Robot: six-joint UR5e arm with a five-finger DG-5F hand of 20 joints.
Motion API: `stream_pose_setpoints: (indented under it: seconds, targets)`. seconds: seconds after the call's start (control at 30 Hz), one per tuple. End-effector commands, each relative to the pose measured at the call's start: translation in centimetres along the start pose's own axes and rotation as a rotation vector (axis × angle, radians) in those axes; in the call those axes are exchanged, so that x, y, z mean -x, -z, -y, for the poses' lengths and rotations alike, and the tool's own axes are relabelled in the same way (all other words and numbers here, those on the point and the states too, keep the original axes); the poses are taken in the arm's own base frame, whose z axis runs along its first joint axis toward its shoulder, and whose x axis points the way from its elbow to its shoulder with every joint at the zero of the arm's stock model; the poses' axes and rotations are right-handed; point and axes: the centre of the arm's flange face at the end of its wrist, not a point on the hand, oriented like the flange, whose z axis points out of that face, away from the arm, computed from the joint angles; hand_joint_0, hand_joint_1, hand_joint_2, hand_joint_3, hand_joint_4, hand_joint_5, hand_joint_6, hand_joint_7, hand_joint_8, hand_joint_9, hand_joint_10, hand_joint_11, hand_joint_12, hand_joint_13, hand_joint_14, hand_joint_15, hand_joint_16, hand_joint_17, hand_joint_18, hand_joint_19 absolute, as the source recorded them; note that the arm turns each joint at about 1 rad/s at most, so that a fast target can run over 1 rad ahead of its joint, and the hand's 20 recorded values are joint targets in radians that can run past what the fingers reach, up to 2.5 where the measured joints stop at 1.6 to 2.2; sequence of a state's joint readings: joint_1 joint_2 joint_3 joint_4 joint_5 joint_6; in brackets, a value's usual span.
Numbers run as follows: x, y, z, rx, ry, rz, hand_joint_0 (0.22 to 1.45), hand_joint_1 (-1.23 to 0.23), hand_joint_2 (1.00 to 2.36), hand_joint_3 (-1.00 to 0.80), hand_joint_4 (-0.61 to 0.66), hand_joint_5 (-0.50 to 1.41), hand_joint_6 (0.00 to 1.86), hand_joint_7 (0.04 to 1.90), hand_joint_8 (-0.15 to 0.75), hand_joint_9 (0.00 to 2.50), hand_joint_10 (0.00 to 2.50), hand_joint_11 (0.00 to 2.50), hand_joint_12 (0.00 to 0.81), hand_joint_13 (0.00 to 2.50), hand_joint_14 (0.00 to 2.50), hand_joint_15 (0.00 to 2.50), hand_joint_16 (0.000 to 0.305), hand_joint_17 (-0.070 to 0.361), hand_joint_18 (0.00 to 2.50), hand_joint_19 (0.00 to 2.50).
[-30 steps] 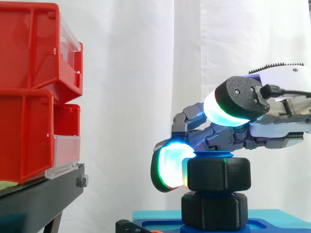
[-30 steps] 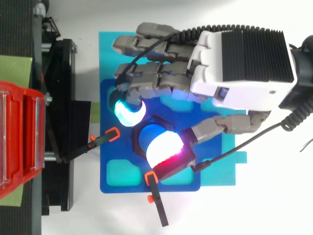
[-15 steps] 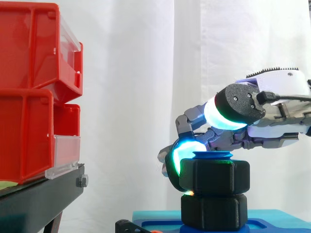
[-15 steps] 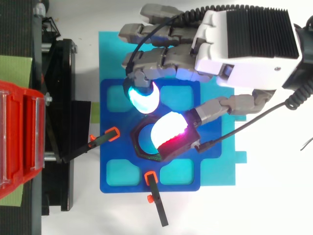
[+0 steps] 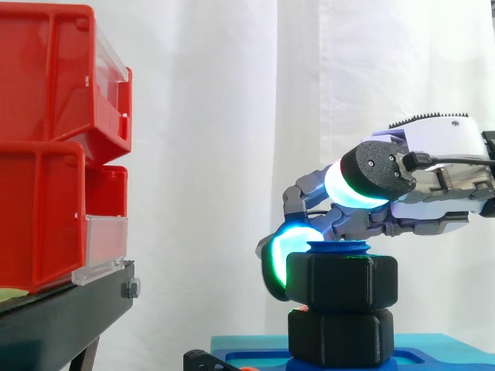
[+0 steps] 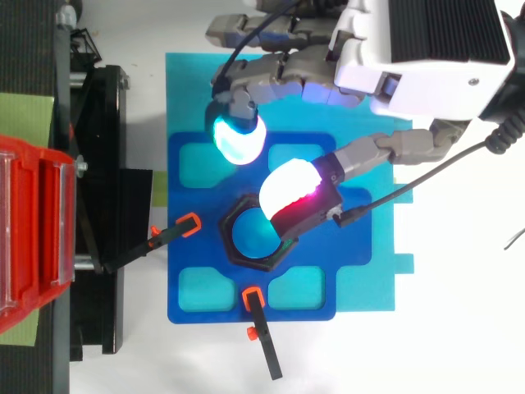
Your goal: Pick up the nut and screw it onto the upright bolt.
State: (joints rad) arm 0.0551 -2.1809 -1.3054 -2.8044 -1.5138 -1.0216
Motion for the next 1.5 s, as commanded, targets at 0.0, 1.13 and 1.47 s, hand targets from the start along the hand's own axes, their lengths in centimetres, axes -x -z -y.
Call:
stream_pose_setpoints:
  seconds: [0.0, 1.13, 1.47]
  targets:
    - [0.3, 0.1, 0.6, -0.001, 0.000, 0.001, 0.48, -0.31, 1.00, -0.50, 0.19, -0.18, 0.50, 0.81, 0.244, 0.45, 0.00, 0.00, 0.314, 0.22, 0.00, 0.00, 0.039, 0.088, 0.00, 0.00]
    - [-3.3, -0.6, -5.3, 0.005, -0.002, -0.007, 0.48, -0.25, 1.00, -0.50, 0.15, -0.19, 0.50, 0.73, 0.230, 0.35, 0.00, 0.00, 0.323, 0.14, 0.00, 0.00, 0.043, 0.097, 0.00, 0.00]
    - [-3.7, -0.7, -6.0, 0.002, -0.003, -0.006, 0.48, -0.25, 1.00, -0.50, 0.19, -0.16, 0.50, 0.95, 0.244, 0.38, 0.00, 0.00, 0.325, 0.17, 0.00, 0.00, 0.042, 0.095, 0.00, 0.00]
